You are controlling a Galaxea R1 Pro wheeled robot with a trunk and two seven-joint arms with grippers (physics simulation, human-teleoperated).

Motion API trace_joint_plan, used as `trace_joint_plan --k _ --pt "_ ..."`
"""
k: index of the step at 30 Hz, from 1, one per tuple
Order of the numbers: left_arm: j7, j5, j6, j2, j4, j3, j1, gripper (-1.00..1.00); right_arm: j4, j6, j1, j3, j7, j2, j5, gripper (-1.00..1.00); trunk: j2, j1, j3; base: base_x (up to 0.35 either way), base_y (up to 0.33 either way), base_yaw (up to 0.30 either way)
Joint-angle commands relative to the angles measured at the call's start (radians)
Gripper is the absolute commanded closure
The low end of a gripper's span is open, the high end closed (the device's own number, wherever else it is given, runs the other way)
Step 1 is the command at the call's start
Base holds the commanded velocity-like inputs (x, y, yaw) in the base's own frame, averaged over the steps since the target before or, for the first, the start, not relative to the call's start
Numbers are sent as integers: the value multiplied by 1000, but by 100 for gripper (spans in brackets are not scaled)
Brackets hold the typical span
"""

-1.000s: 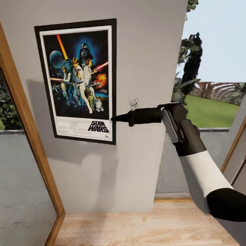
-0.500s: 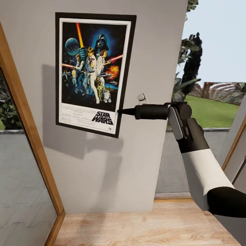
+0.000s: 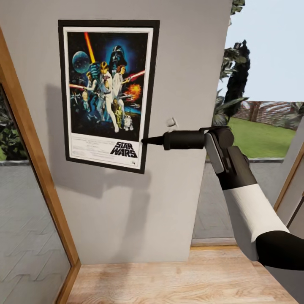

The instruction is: Pick up the poster from the kitchen countertop and hang it on one of the wall nails in the kitchen.

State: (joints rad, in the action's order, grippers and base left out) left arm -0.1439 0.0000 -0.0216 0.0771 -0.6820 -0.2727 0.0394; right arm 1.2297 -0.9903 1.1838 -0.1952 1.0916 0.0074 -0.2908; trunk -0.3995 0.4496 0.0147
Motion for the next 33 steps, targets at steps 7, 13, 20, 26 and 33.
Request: trace_joint_plan --k 7,13,20,26,33 --pt "-6 0 -1 0 -1 -3 0 -100 1 -5 0 -12 5 -4 0 100 -1 0 0 0 0 0" --pt "-6 0 -1 0 -1 -3 0 -100 3 -4 0 -13 5 -24 -1 100 -1 0 0 0 0 0" --pt "-6 0 -1 0 -1 -3 0 -100 23 -4 0 -13 5 -30 -2 100 -1 0 0 0 0 0" --pt "-7 0 -1 0 -1 -3 0 -100 34 -4 0 -13 6 -31 -1 100 -1 0 0 0 0 0" --pt "-6 0 -1 0 -1 -3 0 -100 36 -4 0 -16 6 -31 -1 100 -1 0 0 0 0 0"
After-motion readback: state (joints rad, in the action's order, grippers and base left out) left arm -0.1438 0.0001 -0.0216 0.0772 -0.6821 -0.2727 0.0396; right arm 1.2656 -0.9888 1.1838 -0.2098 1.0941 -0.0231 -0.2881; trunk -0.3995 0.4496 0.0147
